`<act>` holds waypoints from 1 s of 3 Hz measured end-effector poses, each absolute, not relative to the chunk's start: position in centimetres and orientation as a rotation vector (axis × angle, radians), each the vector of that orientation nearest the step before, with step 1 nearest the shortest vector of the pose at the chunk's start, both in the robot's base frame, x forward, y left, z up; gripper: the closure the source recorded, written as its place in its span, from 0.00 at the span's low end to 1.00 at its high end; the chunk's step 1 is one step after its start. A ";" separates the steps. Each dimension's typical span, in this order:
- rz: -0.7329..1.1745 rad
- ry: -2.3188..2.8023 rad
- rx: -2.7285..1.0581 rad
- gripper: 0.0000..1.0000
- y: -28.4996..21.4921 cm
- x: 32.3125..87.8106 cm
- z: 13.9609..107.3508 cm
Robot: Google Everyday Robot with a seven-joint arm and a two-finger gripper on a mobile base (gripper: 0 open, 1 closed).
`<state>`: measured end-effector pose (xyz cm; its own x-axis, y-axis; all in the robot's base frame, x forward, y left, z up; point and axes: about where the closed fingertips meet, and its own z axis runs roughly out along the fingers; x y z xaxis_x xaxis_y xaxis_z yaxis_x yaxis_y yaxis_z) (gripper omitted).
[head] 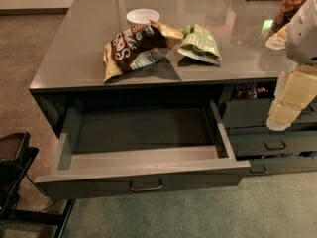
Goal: Place green jalapeno chip bag into top drawer
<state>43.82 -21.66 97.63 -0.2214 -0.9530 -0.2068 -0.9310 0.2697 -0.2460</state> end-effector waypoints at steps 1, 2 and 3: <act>-0.099 2.232 -1.724 0.00 -21.7 43.8 97.6; -0.119 2.199 -1.713 0.00 -21.5 44.5 97.8; -0.161 2.137 -1.721 0.00 -21.1 45.3 97.0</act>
Offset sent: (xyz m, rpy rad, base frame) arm 0.0183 0.0036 -0.0014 0.0181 -0.0678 0.0165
